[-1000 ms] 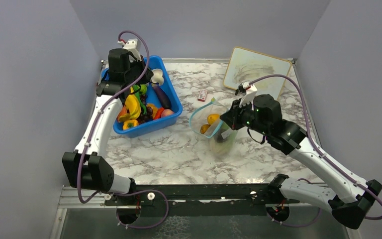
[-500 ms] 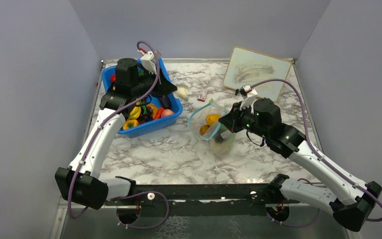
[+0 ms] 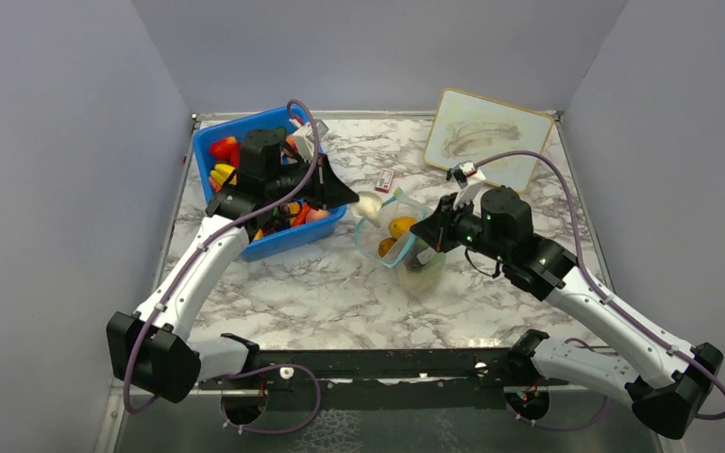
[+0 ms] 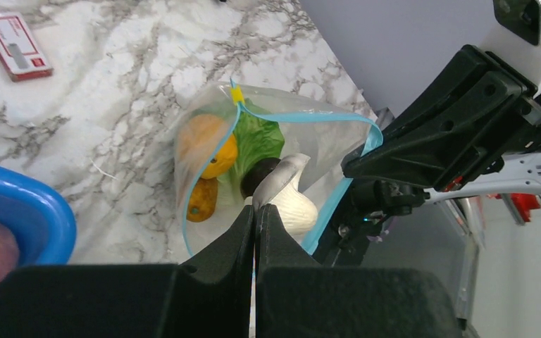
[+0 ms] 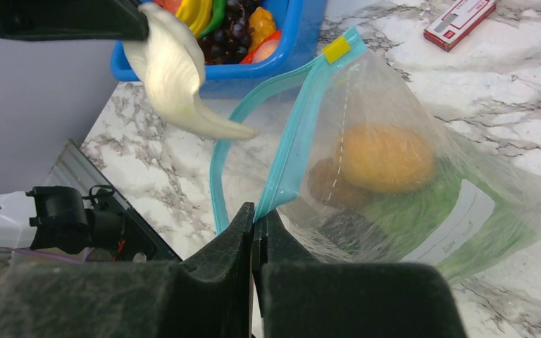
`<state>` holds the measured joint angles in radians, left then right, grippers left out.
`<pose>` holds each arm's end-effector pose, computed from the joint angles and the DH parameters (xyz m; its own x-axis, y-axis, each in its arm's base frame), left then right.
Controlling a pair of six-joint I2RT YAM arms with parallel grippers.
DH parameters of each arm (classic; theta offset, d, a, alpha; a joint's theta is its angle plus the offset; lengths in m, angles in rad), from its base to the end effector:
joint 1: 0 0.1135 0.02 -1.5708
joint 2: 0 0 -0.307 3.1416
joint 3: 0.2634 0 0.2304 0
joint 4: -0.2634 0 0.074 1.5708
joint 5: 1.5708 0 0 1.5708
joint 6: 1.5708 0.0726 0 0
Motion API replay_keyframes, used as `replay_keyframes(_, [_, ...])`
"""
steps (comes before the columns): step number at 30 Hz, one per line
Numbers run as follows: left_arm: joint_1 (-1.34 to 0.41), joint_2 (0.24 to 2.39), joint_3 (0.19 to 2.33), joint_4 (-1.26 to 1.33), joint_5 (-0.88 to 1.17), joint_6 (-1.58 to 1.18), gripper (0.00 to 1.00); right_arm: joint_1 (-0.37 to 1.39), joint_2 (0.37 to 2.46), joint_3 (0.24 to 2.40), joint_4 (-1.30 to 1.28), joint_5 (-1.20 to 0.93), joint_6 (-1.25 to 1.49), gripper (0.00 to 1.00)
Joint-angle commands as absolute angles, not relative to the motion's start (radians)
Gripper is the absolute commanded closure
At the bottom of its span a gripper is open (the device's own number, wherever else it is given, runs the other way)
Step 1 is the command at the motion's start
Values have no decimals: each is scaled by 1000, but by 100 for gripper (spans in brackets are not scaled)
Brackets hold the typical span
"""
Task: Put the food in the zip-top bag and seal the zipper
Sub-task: Place the fake vegetable in the zipper food storage bag.
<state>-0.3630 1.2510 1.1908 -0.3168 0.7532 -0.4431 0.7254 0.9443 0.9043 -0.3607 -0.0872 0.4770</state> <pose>0.2321 -0.1413 0.4047 -0.6769 -0.0775 -0.7320 0.6236 0.4681 -0.6261 0.1450 0.1370 0.3562 -0.5903 0.0879 -0.8024 -0.5064 0.7337 0.4529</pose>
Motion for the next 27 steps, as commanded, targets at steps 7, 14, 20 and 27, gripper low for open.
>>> replay_keyframes(7, [-412, 1192, 1024, -118, 825, -595, 100, 724, 942, 889, -258, -181, 504, 99])
replay_keyframes(14, [-494, 1210, 1007, -58, 734, -639, 100, 724, 929, 875, -235, -213, 514, 99])
replay_keyframes(20, [-552, 1242, 950, 32, 658, -684, 100, 724, 934, 875, -203, -236, 560, 99])
replay_keyframes(27, [-626, 1270, 898, 170, 561, -784, 100, 724, 945, 861, -174, -258, 575, 99])
